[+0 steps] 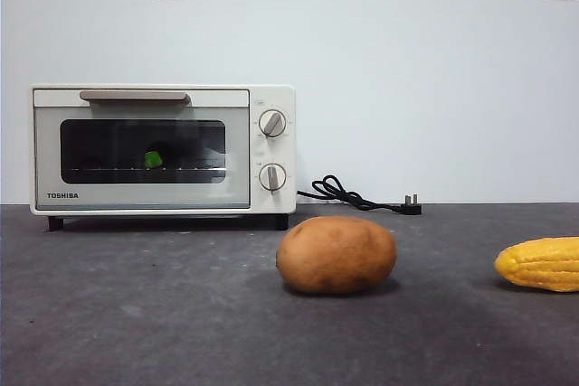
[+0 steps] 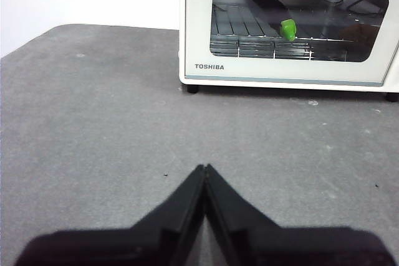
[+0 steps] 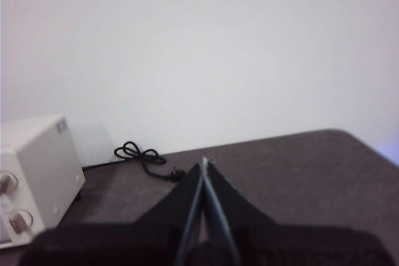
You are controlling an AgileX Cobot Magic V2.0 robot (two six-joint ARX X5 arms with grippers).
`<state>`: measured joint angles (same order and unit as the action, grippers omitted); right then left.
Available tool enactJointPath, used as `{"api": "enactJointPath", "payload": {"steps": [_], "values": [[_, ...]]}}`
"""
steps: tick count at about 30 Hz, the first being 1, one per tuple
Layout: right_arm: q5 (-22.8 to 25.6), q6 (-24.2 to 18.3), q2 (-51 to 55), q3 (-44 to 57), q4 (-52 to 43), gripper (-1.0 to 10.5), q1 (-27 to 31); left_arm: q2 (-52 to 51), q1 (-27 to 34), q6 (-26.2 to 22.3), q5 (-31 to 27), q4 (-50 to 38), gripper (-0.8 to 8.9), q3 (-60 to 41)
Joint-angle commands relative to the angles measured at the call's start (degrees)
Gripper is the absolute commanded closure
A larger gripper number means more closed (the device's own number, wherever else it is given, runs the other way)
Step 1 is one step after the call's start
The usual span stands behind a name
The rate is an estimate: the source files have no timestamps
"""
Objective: Take the eggplant from the table,put the eggplant in the oven
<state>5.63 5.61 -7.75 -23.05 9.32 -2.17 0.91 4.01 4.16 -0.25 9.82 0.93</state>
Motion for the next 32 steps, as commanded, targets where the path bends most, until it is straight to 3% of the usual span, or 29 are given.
{"api": "enactJointPath", "payload": {"steps": [1,11,25,32], "values": [[-0.17,1.92,1.84,6.03,-4.22,9.5,0.11,0.02,0.09,0.37,0.28,-0.42,8.17,-0.5],[-0.57,1.97,7.3,17.07,-6.8,9.5,0.11,0.02,0.09,0.39,0.28,-0.42,8.17,-0.5],[-8.39,1.9,7.3,22.27,-5.92,9.5,0.11,0.02,0.09,0.39,0.28,-0.39,8.17,-0.5],[-8.68,1.88,7.3,22.27,-1.01,9.5,0.11,0.02,0.09,0.37,0.28,-0.42,8.17,-0.5]]}}
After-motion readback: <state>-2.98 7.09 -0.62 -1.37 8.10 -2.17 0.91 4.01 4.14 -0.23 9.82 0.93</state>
